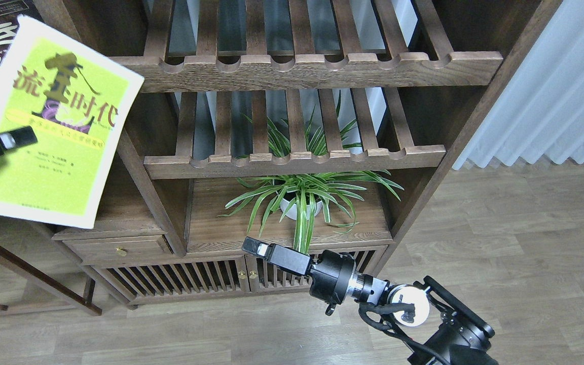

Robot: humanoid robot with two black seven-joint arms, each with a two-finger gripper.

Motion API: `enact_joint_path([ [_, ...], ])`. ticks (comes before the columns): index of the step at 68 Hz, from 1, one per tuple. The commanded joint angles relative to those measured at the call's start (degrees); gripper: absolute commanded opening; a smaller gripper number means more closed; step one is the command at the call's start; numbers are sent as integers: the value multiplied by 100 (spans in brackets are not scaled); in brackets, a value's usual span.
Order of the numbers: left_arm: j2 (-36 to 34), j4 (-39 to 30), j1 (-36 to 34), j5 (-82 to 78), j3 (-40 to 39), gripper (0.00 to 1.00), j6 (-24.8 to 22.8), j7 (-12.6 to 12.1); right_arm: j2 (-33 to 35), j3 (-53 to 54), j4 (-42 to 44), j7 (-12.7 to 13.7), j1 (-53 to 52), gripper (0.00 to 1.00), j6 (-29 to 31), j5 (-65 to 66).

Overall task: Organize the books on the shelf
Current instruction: 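Carry the yellow-green book with the left gripper to the side shelf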

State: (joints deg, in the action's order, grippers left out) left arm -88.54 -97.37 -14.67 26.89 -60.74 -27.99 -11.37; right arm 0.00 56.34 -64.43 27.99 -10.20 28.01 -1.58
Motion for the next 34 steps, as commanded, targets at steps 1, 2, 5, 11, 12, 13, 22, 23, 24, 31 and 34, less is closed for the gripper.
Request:
enact_joint_path([
  [1, -330, 33, -18, 0, -376, 0, -1, -15, 0, 0, 36, 1, -44, 99, -1, 0],
  [2, -357, 42, -27, 0, -403, 0, -1, -15, 0, 0, 36, 1, -53, 99, -1, 0],
  [5, -462, 86, -71, 0, -491, 0, -1, -23, 0, 0, 53, 1, -53, 99, -1, 0],
  [11, -699, 350, -378, 0, -552, 0, -1, -50, 0, 8, 115, 1, -88, 99, -1, 0],
  [12, -743, 394, -405, 0, -552, 0, -1, -59, 0, 8, 115, 1, -88, 99, -1, 0],
  [13, -761, 420, -423, -8, -552, 0, -1, -59, 0, 8, 115, 1, -88, 99, -1, 0],
  [22, -1051, 912, -678, -9, -517, 0, -1, -103, 0, 17, 159, 1, -97, 99, -1, 0],
  [23, -1086, 991, -704, -9, -517, 0, -1, -103, 0, 17, 167, 1, -97, 99, -1, 0],
  [24, -1113, 1044, -722, -9, -517, 0, -1, -103, 0, 17, 168, 1, -97, 99, -1, 0],
  [31, -1146, 1561, -827, -9, -509, 0, -1, -103, 0, 17, 238, 1, -97, 99, -1, 0],
  [34, -1146, 1747, -897, 0, -509, 0, -1, -103, 0, 26, 238, 1, -97, 99, -1, 0],
])
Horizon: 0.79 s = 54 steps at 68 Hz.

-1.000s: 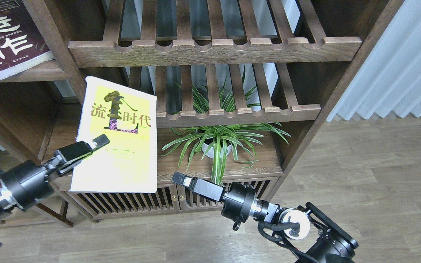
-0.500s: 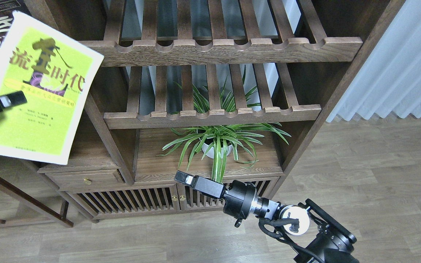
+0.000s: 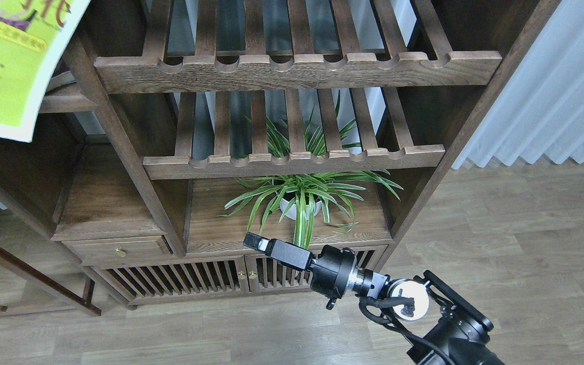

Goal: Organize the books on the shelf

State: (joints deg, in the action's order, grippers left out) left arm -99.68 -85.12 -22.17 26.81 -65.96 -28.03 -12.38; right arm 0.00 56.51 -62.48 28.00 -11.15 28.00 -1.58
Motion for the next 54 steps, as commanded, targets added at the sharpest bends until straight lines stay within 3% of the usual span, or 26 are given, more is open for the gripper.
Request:
enact_joint_path([
  [1, -32, 566, -165, 8, 22, 0, 3, -1, 0, 9, 52, 0, -1, 99, 0, 0],
  [13, -32, 1067, -577, 8, 232, 0, 3, 8, 0, 9, 78, 0, -19, 99, 0, 0],
  [39, 1, 1164, -1764, -97, 1489, 0, 3, -27, 0, -9, 61, 0, 8, 99, 0, 8],
  [54, 766, 1700, -1958, -203, 1551, 0, 3, -370, 0, -35, 34, 0, 43, 99, 0, 26],
])
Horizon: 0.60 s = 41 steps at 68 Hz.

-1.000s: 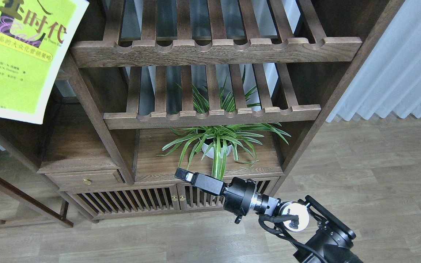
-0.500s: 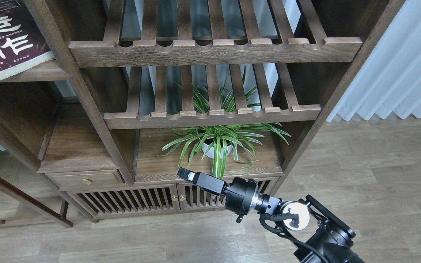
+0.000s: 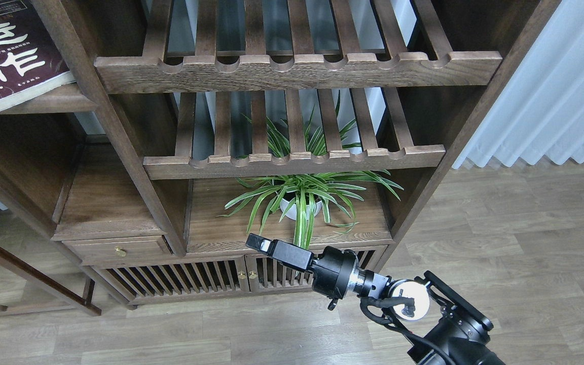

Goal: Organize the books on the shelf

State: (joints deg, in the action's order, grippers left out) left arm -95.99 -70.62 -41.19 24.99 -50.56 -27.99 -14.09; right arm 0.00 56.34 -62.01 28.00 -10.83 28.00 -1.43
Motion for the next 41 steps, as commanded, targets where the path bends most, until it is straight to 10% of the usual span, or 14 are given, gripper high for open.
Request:
enact_joint_path([
  [1, 466, 285, -56, -21, 11, 0, -1, -243, 0, -18, -13, 0, 11, 99, 0, 11],
  [15, 1213, 329, -153, -30, 2, 0, -1, -718, 0, -18, -39, 0, 46, 99, 0, 81],
  [41, 1372, 584, -715, -30, 20, 0, -1, -850, 0, -18, -92, 0, 169, 99, 0, 108],
])
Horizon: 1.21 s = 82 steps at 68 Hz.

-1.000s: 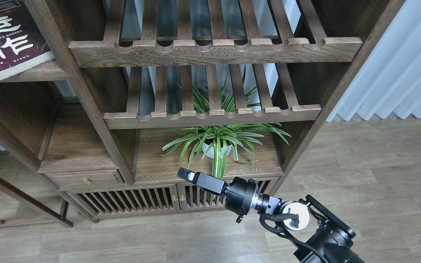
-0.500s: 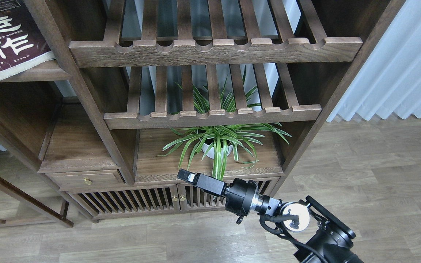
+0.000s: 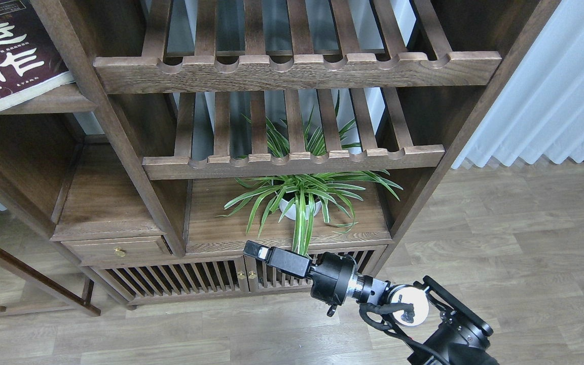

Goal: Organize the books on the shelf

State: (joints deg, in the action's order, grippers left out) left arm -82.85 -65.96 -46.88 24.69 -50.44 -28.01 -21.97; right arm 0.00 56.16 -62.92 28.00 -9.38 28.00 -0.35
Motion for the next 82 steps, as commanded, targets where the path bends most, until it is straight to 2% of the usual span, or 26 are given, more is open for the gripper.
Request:
enact_joint_path([
  [1, 67, 128, -155, 0, 8, 0, 1, -62, 0, 0, -1, 0, 24, 99, 0, 0],
  [11, 295, 321, -286, 0, 8, 0, 1, -202, 0, 0, -1, 0, 33, 99, 0, 0],
  [16, 471, 479, -427, 0, 17, 0, 1, -395, 0, 0, -1, 0, 42, 99, 0, 0],
  [18, 768, 689, -628, -8, 17, 0, 1, -603, 0, 0, -1, 0, 51, 99, 0, 0],
  [28, 1103, 1015, -884, -8, 34, 0, 1, -603, 0, 0, -19, 0, 77, 99, 0, 0],
  [49, 1508, 1463, -954, -79, 52, 0, 1, -603, 0, 18, -45, 0, 165, 99, 0, 0],
  [64, 1973, 1885, -1358, -386, 52, 0, 1, -603, 0, 0, -54, 0, 174, 99, 0, 0],
  [82, 2176, 1850, -1517, -544, 114, 0, 1, -603, 0, 18, -124, 0, 270, 99, 0, 18],
])
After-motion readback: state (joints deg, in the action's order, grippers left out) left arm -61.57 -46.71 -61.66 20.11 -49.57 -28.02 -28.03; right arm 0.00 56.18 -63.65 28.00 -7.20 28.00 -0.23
